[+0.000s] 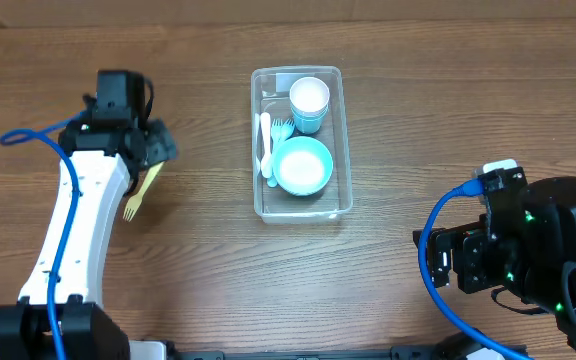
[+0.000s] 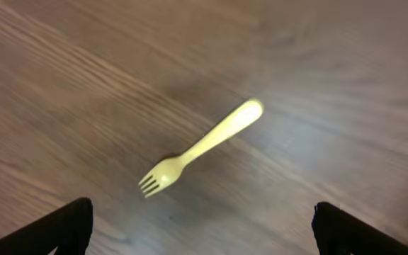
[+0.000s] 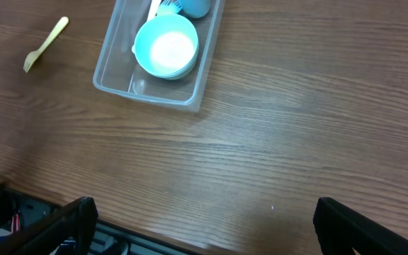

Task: Pack container
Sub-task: 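Grasp the yellow fork with the left gripper, then lower the yellow fork into the container and release it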

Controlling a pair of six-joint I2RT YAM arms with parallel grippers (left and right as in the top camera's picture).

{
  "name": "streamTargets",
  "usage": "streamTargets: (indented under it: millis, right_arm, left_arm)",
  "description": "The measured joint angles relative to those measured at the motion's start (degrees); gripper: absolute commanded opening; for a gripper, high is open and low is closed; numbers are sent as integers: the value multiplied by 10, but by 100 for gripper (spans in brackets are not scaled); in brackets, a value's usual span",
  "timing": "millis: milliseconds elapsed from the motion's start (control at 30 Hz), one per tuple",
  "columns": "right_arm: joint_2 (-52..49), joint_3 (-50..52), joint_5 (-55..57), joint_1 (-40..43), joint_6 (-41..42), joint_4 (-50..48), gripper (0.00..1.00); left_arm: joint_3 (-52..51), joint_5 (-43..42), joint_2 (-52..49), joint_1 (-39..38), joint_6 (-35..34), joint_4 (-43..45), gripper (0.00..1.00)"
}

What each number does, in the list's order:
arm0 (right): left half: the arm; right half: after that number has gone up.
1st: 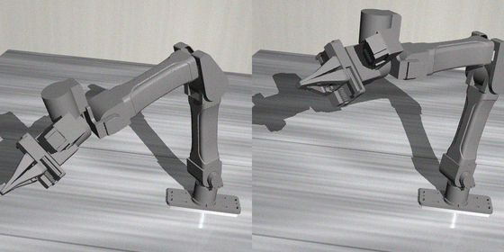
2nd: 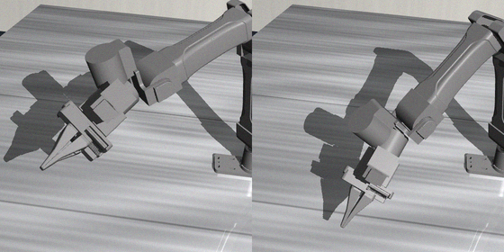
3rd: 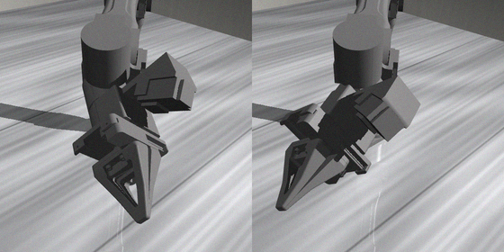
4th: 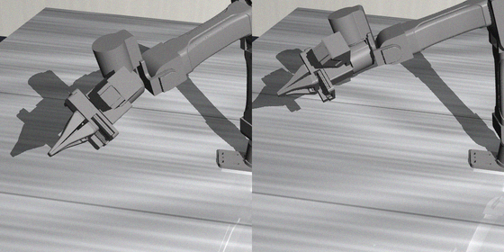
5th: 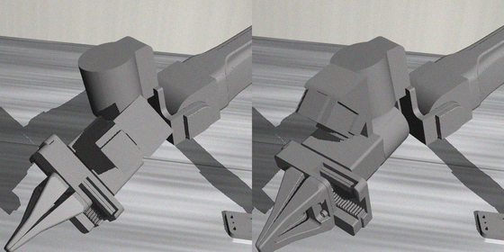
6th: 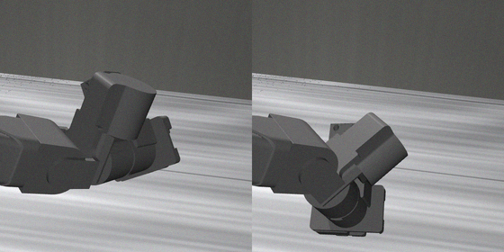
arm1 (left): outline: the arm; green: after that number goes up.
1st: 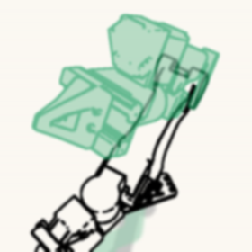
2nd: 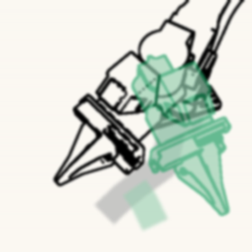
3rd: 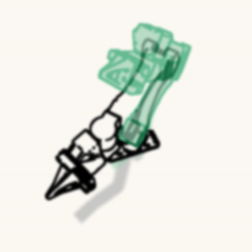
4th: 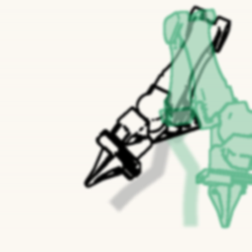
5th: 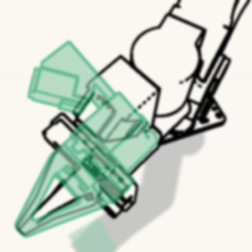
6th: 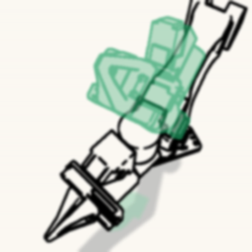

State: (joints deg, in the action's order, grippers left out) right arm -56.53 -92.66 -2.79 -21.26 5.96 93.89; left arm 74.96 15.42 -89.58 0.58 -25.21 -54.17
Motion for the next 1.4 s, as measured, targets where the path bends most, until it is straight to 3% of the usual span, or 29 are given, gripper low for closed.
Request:
streamTargets:
  millis: [133, 200, 533, 733, 800, 933, 1000, 1167, 1267, 1400]
  right_arm:
    - [0, 0, 0, 0, 0, 0, 100]
    - [0, 0, 0, 0, 0, 0, 100]
    - [0, 0, 0, 0, 0, 0, 100]
    - [0, 0, 0, 0, 0, 0, 100]
    - [0, 0, 0, 0, 0, 0, 100]
    - [0, 0, 0, 0, 0, 0, 100]
    - [0, 0, 0, 0, 0, 0, 100]
    - [0, 0, 0, 0, 0, 0, 100]
    - [0, 0, 0, 0, 0, 0, 100]
    - [0, 0, 0, 0, 0, 0, 100]
  left_arm:
    - [-40, -31, -5, 10, 125, 88, 96]
    - [-44, -37, -27, 10, 176, 109, 89]
    - [-49, -69, -192, 26, 234, 182, 84]
    - [-49, -119, -223, 48, 270, 213, 80]
    - [-49, -133, -226, 48, 276, 227, 73]
    - [-49, -151, -232, 48, 288, 240, 40]
    - [-48, -160, -233, 48, 291, 240, 29]
    - [-48, -161, -233, 48, 297, 240, 17]
    - [-47, -161, -233, 48, 296, 239, 4]
    - [-46, -161, -233, 48, 272, 238, 4]
